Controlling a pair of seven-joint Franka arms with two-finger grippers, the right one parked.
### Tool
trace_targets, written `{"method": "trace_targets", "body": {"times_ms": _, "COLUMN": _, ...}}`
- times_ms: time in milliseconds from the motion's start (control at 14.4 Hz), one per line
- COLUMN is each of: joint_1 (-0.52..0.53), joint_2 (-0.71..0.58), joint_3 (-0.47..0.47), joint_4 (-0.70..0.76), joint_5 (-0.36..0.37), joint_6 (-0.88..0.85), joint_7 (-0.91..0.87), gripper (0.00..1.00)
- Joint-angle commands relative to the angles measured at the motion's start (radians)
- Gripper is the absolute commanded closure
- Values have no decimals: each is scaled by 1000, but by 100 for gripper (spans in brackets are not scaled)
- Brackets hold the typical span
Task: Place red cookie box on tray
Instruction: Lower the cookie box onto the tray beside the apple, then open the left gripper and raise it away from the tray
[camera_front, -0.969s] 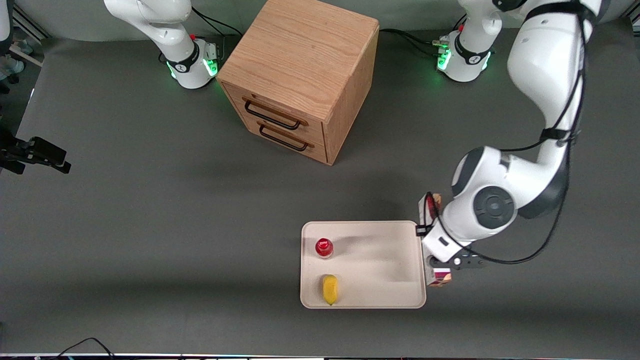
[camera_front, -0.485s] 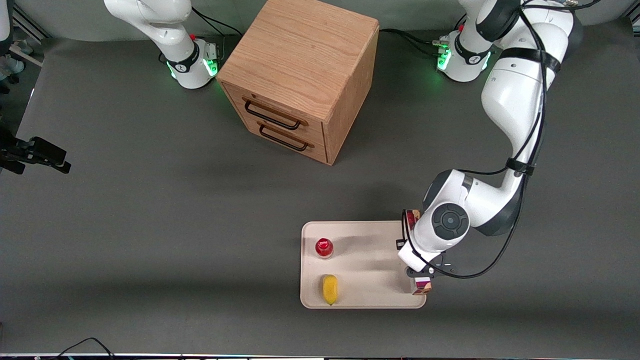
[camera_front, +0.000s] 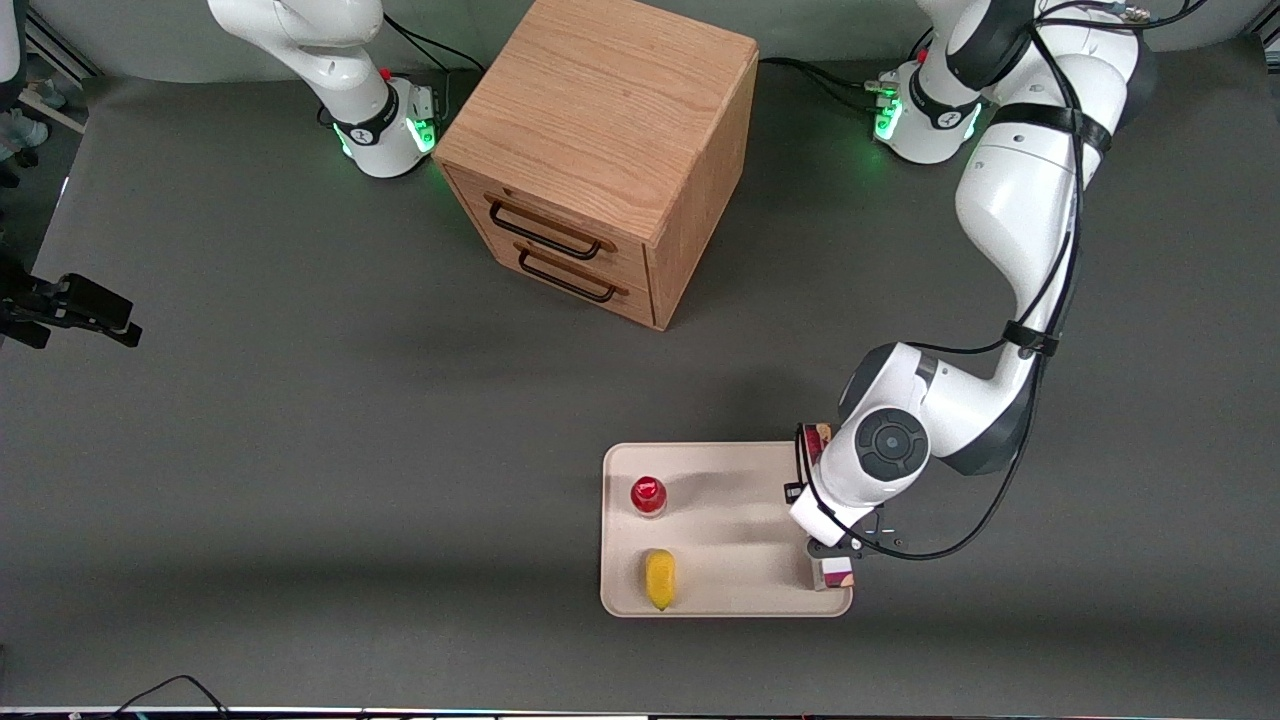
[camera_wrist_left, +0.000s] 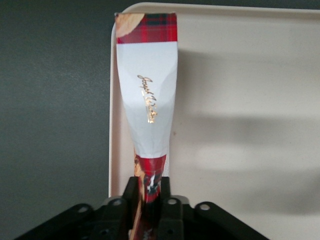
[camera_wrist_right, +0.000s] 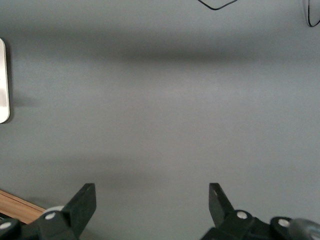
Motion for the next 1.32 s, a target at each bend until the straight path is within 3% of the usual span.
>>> {"method": "trace_targets", "body": {"times_ms": 0, "joint_1": -14, "joint_2": 24, "joint_3": 3, "joint_4": 39, "joint_5": 27, "joint_6": 1, "joint_7": -29, "gripper": 19}}
{"method": "trace_targets", "body": {"times_ms": 69, "joint_1": -14, "joint_2": 22, "joint_3": 3, "joint_4": 38, "joint_5": 29, "joint_6": -1, "joint_7": -29, "gripper": 0}}
{"method": "trace_targets", "body": {"times_ms": 415, "joint_1": -5, "joint_2": -35, "joint_3": 3, "joint_4": 39, "joint_5": 32, "joint_6": -111, "joint_7": -27, "gripper": 0}}
{"method": "trace_targets", "body": {"times_ms": 692, "joint_1": 22, "joint_2": -180, "joint_3": 9, "joint_4": 32, "joint_5": 23, "joint_6": -280, "joint_7": 9, "gripper": 0}}
{"method": "trace_targets", "body": {"times_ms": 831, "joint_1": 49, "joint_2": -277, "joint_3": 15, "joint_4": 7, "joint_5": -9, "joint_6": -362, "joint_7": 116, "gripper": 0}}
{"method": "trace_targets", "body": {"times_ms": 1038, "joint_1": 47, "joint_2": -461, "joint_3": 164, "joint_4": -106, "joint_5": -150, "joint_6": -432, "joint_7": 316, "gripper": 0}}
{"method": "trace_targets", "body": {"times_ms": 1246, "joint_1": 49, "joint_2": -666, "joint_3": 264, "joint_4": -284, "joint_5": -184, "joint_6": -438, "joint_7": 410, "gripper": 0}}
